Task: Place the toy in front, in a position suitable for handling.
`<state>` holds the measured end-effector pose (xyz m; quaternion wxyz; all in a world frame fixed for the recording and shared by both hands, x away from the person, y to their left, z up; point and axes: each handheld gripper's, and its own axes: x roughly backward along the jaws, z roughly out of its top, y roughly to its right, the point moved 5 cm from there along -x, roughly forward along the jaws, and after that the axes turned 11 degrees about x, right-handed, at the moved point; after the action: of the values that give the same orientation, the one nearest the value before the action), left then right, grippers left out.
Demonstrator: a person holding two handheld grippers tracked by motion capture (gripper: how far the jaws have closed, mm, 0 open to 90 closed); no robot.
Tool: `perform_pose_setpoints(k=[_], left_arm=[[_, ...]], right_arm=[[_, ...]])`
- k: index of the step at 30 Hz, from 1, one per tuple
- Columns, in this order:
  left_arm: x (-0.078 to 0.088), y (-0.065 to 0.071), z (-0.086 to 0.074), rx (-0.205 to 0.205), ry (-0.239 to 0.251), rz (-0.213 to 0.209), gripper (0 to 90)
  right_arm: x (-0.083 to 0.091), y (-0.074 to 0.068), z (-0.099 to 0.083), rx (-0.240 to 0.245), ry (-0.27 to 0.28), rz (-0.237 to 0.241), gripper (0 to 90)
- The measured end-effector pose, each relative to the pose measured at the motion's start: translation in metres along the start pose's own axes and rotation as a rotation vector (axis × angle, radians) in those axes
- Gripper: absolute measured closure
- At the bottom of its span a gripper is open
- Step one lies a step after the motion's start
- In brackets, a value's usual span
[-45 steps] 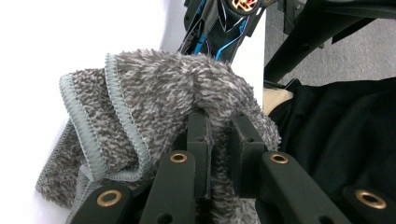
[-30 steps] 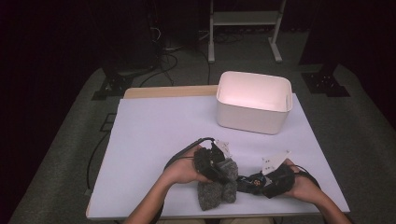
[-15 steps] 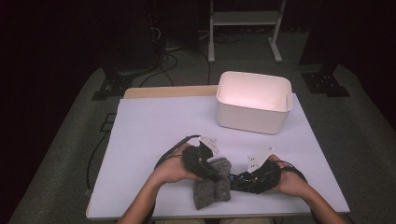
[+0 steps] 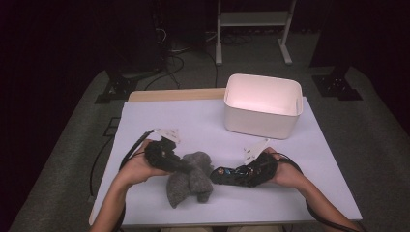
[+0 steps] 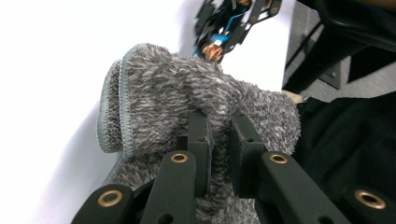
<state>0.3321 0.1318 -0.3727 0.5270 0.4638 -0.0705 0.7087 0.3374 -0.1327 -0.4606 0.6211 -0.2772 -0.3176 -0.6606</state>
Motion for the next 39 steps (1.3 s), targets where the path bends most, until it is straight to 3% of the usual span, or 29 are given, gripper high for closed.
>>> perform_pose_setpoints(k=[6, 9, 13, 17, 24, 28, 33, 39], left_arm=[[0.046, -0.014, -0.015, 0.042, 0.040, 0.083, 80.9], [0.067, -0.021, -0.025, 0.061, 0.031, 0.175, 80.7], [0.076, -0.032, -0.038, 0.092, 0.030, 0.227, 80.2], [0.063, -0.051, -0.052, 0.146, 0.006, 0.253, 77.2], [0.018, -0.072, -0.065, 0.200, -0.012, 0.203, 68.7], [-0.002, -0.071, -0.067, 0.204, -0.009, 0.187, 58.1], [-0.012, -0.063, -0.066, 0.178, 0.005, 0.194, 41.0], [-0.013, -0.056, -0.066, 0.155, 0.030, 0.211, 36.3]], right_arm=[[-0.002, 0.005, -0.002, -0.005, -0.007, -0.009, 55.6], [-0.003, 0.005, -0.002, -0.003, -0.012, -0.017, 55.6], [-0.006, 0.006, -0.003, -0.003, -0.023, -0.026, 55.5], [-0.008, 0.008, -0.004, -0.007, -0.022, -0.028, 55.5], [-0.010, 0.007, -0.004, -0.017, -0.025, -0.023, 55.1], [-0.008, 0.005, -0.002, -0.026, -0.036, -0.011, 52.2], [-0.005, 0.000, 0.000, -0.053, -0.025, 0.017, 46.9], [-0.002, -0.005, 0.003, -0.056, -0.022, 0.026, 41.6]])
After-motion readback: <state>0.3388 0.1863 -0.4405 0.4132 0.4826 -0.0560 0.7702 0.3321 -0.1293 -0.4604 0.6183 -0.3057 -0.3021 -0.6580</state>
